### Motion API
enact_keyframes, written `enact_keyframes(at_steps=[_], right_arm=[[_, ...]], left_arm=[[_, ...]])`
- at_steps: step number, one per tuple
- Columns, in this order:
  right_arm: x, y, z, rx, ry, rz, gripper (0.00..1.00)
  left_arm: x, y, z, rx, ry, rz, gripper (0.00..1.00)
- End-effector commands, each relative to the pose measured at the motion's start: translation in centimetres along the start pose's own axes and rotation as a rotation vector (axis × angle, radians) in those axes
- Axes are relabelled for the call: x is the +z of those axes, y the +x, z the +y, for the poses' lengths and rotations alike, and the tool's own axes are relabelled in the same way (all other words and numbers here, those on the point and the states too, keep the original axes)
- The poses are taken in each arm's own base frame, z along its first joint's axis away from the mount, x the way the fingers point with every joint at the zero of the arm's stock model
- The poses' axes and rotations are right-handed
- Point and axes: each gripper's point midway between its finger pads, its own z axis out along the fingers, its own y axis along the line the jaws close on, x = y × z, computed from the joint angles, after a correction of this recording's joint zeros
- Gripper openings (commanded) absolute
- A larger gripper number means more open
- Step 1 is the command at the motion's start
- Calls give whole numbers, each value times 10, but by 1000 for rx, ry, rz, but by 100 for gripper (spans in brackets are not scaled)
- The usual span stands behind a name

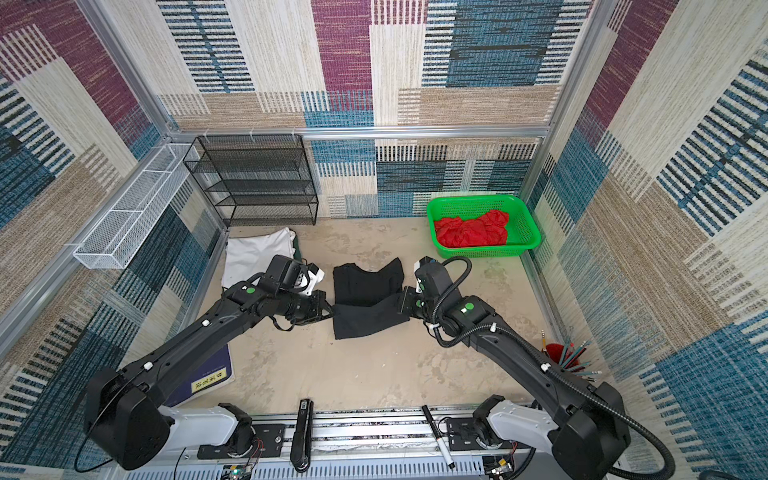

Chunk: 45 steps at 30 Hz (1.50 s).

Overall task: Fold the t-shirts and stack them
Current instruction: 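Fold the near half over toward the collar with both grippers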

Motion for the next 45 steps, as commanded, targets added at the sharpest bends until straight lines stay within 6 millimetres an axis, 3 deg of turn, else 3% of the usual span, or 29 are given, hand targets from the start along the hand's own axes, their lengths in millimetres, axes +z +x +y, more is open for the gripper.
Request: enact_keyframes(at_steps=[1,11,15,21,25,27,29,31,34,37,45], right_arm=[[9,-30,15,-81,-42,-57,0],[48,-85,13,-107,-32,-58,0],[80,-100,1,-104,-35,-16,0],[135,-117,-32,-92,-1,35,0],[165,-128,-49,-97,-2,51,11],[170,-136,-47,-129,-15,33,33],[165,-144,-42,-162,-29,-10,51],[155,-147,-38,-180,-36,-42,57],[148,-143,-32,-184,-60,-35,57],[155,-134,-23,-181,-130,-1,51],[211,-129,-22,-164,-192,62,46]], left_arm=[[0,-25,-9,47,53,-16,0],[6,-91,4,4,57,-35,0],[19,-116,19,-38,67,-26,0],[53,-152,57,-75,42,-27,0],[68,-177,75,-43,4,-52,7],[71,-188,84,-13,-43,-88,14],[68,-196,83,45,-68,-142,21],[62,-195,76,111,-88,-207,26],[59,-187,54,192,-83,-281,32],[73,-182,35,201,-31,-301,32],[130,-208,50,125,-17,-277,29]])
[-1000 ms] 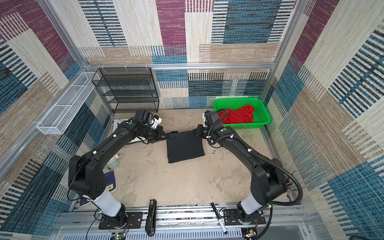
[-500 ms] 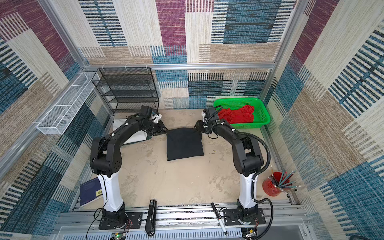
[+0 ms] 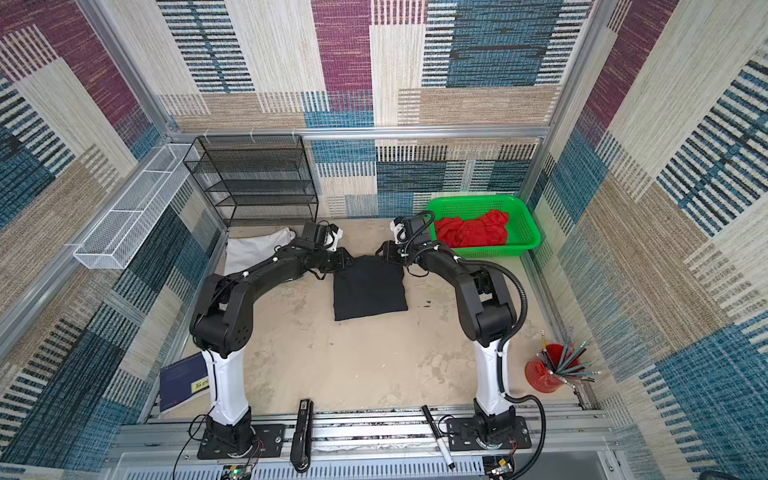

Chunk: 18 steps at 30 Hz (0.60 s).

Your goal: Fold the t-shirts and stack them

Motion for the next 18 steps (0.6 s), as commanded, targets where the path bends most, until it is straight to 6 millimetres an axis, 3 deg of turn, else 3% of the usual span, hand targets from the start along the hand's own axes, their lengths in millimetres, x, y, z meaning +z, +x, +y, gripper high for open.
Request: enact_keyframes(at_steps=[1,6,10,15,18], right_arm=[[15,-13,1,-12,-29,-25,46],[40,0,-52,52,115,16,45],[46,18,-83,103,168,23,45],[49,26,-91,100,178,25,45],[35,7,-79,53,173,-34,46]], left_arm=[[16,-22,-1,6,17,-59,29],[44,-19,32,-39,-55,-35,29],[59,-1,60,-74,-113,4,29],[58,9,69,-53,-136,13,29],[47,1,63,-23,-136,-12,29]])
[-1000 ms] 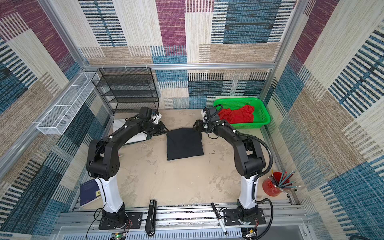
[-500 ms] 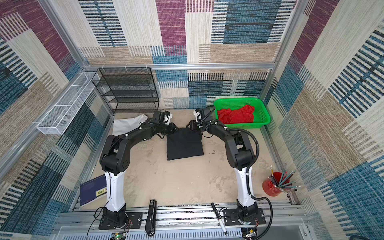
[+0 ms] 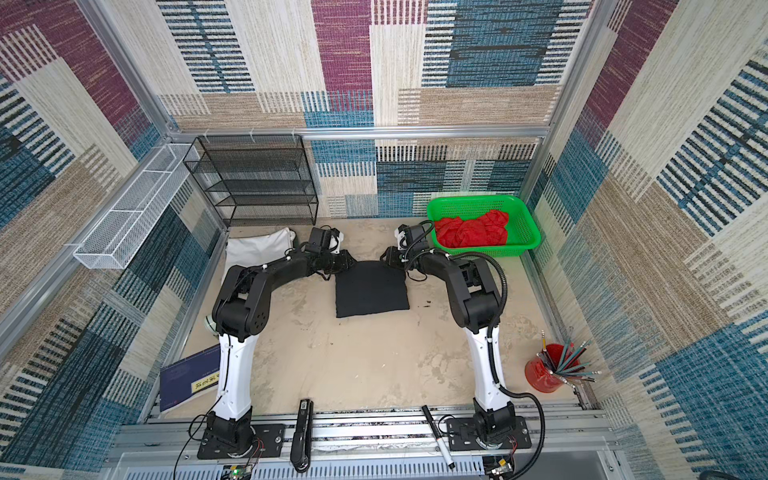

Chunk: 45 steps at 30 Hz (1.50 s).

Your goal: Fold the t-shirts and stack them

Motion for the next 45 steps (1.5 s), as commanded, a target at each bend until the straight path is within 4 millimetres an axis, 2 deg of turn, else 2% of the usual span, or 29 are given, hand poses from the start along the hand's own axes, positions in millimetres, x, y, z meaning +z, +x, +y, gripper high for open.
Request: enact_keyframes(at_steps=[1,4,6,11,16,18,20,23,27,30,34,37,39,42,45], right_arm=[[-16,-10,-9,-21,90,-41,47],[-37,-26,8,-52,77,-86,49],[-46,-27,19,-55,47,-86,49],[-52,-6,53,-56,-71,-44,47],[-32,21,72,-40,-163,35,46],[-23,26,65,-20,-154,43,46],[-16,24,49,-7,-103,25,46],[-11,13,21,28,-61,7,45],[-15,-3,-9,64,-38,-27,44],[-20,-9,-17,71,-27,-40,44],[-22,-1,-25,91,-7,-29,44],[-27,2,-25,93,-2,-36,42],[-39,0,-16,80,-18,-61,42],[-61,-1,5,51,-45,-88,42],[-71,14,31,39,-90,-56,43]], left_arm=[[-11,4,10,21,-68,12,29],[-27,-4,-6,43,-50,-15,29],[-37,-5,-18,50,-35,-29,29],[-41,8,-44,9,46,-12,28],[-25,22,-53,-6,62,6,28],[-20,23,-48,-18,43,-4,27],[-14,25,-39,-26,20,-8,27],[-8,32,-28,-30,-3,17,26],[-5,42,-18,-23,-14,38,22],[-6,52,-9,-6,-40,63,22],[-11,57,1,-7,-55,61,21],[-22,50,3,9,-68,41,21],[-33,43,-4,26,-52,19,22],[-52,40,-24,32,3,2,23],[-62,53,-43,8,62,23,24]])
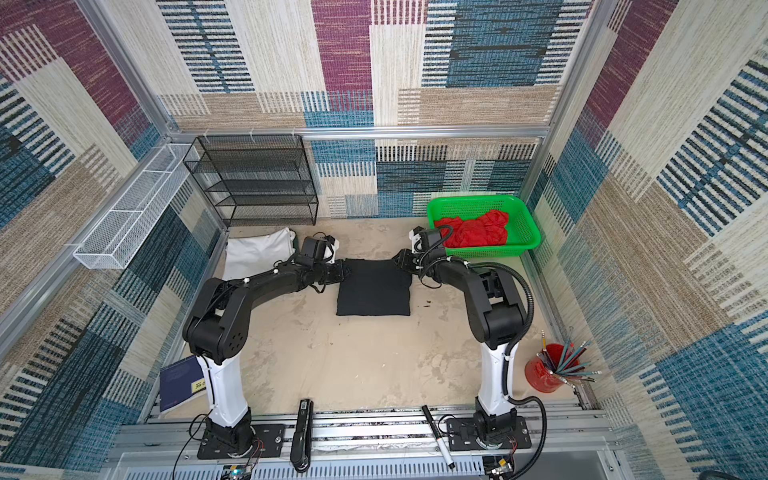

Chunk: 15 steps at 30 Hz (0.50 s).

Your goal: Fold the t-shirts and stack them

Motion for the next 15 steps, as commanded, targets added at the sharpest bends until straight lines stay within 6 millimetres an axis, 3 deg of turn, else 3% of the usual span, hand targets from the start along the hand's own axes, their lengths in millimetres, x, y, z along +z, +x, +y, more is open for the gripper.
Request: enact_keyframes(at_steps=[1,4,6,11,15], right_arm=[[-9,12,31,-16,-58,12,43],[-10,38,50,-15,-90,49,43],[-6,57,49,12,-88,84,43],[-14,85,10,83,34,83,43],[-31,88,-15,86,109,51,43]], left_arm=[[-6,20,-17,-29,60,48,24],[-3,37,-21,-65,94,66,24],[0,44,-16,-91,94,64,24],[-4,58,6,-95,28,51,24],[-13,72,16,-79,-6,68,24]])
